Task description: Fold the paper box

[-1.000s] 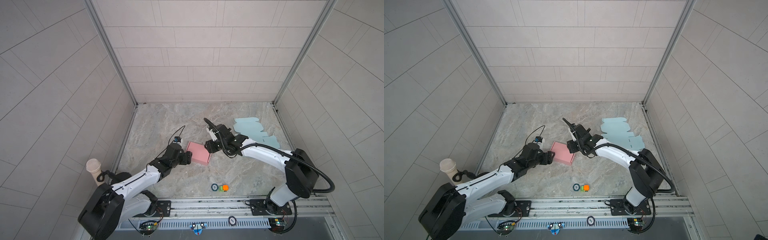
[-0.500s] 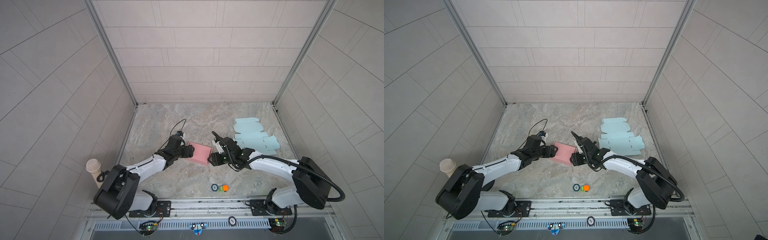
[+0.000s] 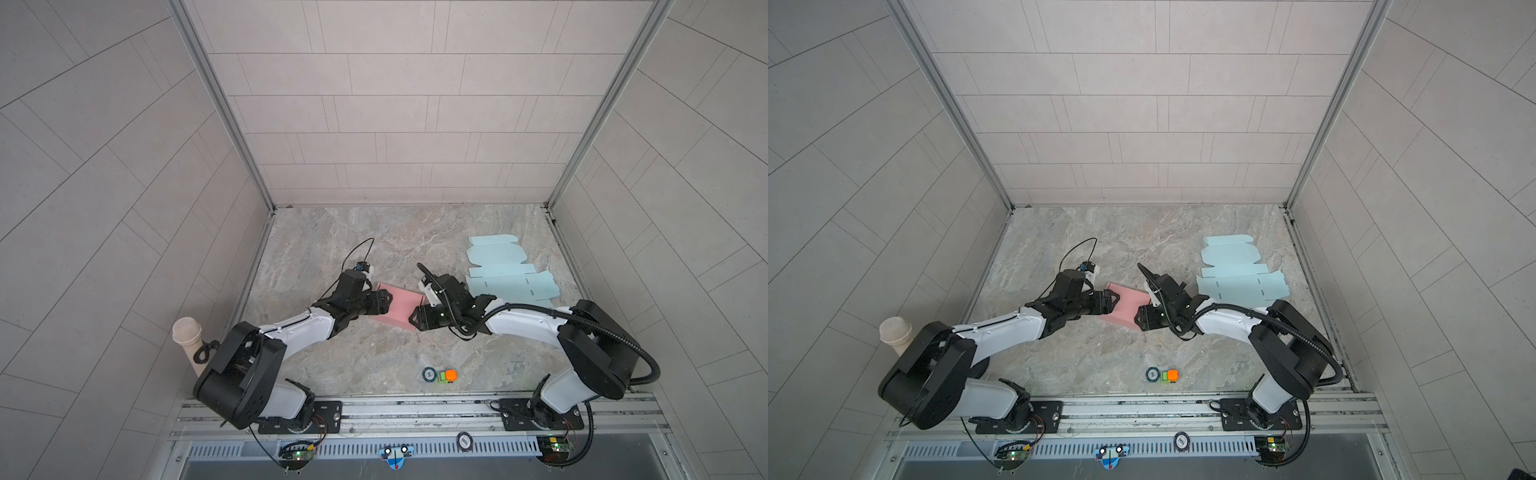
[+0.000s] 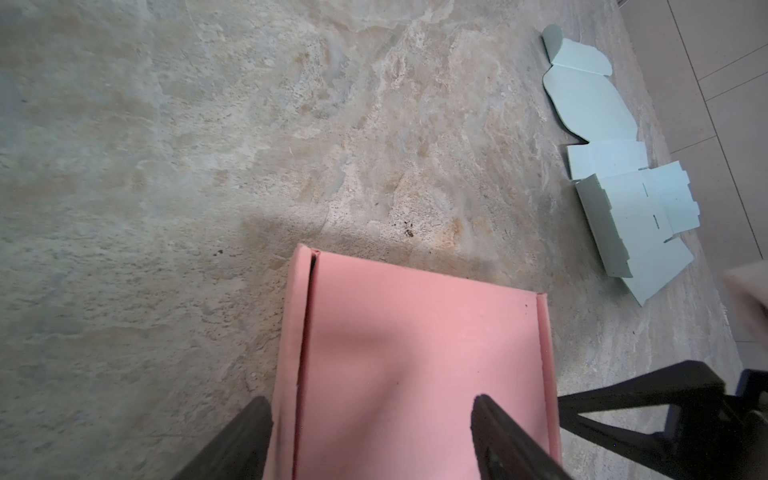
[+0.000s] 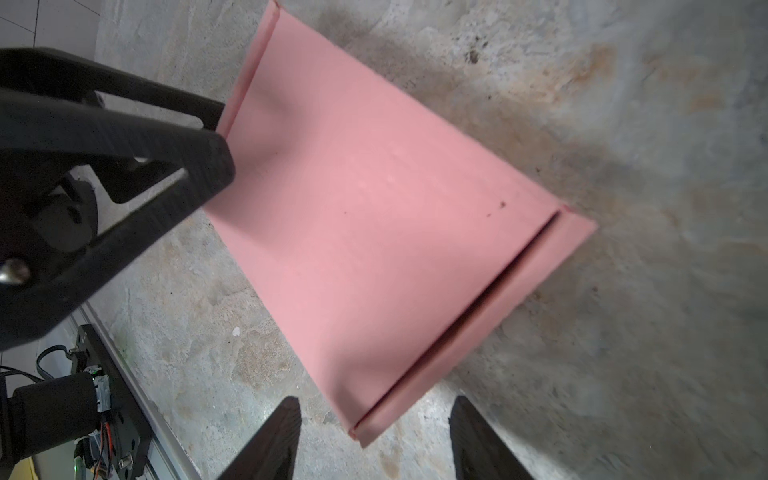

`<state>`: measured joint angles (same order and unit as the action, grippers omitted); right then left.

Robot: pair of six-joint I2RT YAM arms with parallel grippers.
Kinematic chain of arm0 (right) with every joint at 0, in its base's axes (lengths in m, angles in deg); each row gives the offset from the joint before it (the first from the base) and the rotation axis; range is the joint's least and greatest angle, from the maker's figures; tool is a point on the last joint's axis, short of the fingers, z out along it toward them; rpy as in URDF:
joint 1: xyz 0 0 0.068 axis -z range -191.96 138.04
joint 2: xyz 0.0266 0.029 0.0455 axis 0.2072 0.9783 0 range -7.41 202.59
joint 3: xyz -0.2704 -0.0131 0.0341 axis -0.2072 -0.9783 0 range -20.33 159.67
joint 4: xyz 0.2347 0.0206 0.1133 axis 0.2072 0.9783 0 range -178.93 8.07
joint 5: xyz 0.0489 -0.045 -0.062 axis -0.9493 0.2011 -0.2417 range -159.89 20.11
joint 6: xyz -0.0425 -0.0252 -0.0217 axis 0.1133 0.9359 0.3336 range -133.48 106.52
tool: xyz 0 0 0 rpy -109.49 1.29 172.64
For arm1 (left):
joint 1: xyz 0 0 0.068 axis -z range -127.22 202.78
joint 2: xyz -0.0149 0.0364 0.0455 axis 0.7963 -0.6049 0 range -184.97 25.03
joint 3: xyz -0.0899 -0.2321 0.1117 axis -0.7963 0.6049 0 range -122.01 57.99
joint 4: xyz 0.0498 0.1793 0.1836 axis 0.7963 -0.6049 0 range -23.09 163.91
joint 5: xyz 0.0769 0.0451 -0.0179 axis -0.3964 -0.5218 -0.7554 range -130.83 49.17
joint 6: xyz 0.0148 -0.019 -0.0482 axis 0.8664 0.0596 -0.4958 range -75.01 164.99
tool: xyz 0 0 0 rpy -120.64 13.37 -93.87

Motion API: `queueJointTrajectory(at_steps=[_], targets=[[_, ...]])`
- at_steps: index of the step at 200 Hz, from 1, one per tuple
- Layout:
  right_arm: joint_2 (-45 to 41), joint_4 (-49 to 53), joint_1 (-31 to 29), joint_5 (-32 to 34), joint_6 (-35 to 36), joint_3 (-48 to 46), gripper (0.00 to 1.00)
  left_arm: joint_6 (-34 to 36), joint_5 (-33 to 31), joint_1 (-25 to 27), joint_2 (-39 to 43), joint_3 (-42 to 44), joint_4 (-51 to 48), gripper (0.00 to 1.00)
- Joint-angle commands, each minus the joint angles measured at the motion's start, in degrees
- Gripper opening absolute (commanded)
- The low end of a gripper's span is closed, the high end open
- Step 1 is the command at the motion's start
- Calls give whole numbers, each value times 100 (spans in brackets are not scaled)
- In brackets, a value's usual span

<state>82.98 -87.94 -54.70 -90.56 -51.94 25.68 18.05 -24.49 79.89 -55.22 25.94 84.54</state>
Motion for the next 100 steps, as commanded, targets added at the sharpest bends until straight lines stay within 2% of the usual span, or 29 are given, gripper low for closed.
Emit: queueJointTrajectory(at_steps=[1,100], targets=[[160,-46,-25,10,21,256,60,-37,68,-8,34,102,112,78],[718,300,35,106,387,1045,60,-18,-84,-27,92,174,96,77]])
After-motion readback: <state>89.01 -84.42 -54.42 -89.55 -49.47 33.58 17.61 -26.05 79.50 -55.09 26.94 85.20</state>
